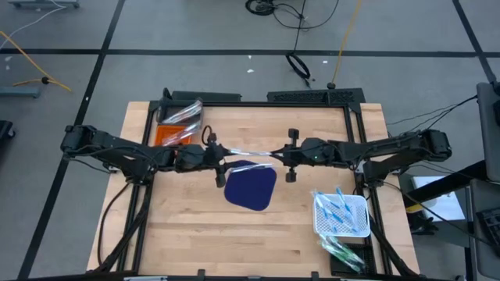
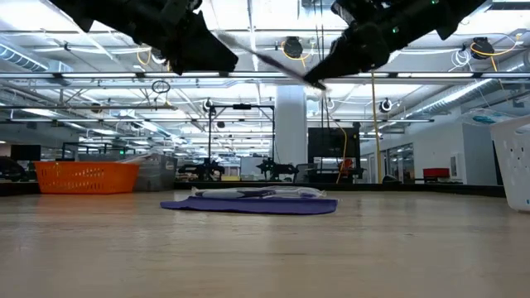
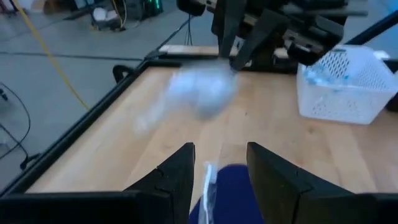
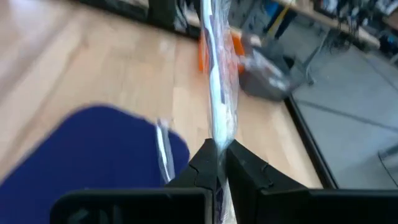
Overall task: Pick & Place Toothbrushes
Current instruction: Put the purple toothbrush into the orange bin
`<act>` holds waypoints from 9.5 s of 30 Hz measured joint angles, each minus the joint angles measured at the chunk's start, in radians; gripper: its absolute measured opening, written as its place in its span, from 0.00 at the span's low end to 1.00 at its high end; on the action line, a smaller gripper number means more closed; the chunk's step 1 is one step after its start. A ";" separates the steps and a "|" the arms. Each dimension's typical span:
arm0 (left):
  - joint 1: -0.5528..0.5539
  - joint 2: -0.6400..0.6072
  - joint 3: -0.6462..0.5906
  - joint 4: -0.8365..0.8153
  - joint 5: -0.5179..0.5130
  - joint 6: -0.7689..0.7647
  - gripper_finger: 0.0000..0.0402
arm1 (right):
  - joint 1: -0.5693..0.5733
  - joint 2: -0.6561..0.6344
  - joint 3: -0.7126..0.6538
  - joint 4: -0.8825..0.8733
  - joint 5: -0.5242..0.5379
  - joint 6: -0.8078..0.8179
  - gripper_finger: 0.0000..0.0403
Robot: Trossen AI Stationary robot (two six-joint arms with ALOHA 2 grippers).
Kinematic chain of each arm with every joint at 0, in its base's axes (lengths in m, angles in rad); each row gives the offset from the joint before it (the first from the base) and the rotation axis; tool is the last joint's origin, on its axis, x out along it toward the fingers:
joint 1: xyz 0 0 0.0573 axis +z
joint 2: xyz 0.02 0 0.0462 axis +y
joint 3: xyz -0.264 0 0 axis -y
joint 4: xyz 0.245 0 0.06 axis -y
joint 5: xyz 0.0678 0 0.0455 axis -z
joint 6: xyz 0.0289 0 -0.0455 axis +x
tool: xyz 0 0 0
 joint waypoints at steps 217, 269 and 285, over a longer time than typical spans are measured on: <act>0.215 0.012 0.272 -0.828 0.126 -0.081 0.45 | -0.097 0.131 -0.083 0.060 0.127 0.117 0.00; 0.118 0.012 0.272 -0.036 0.206 0.079 0.45 | 0.080 -0.034 -0.083 0.485 0.203 0.076 0.01; 0.125 0.012 0.272 -0.022 0.206 0.093 0.45 | 0.098 -0.028 -0.083 0.492 0.132 0.086 0.00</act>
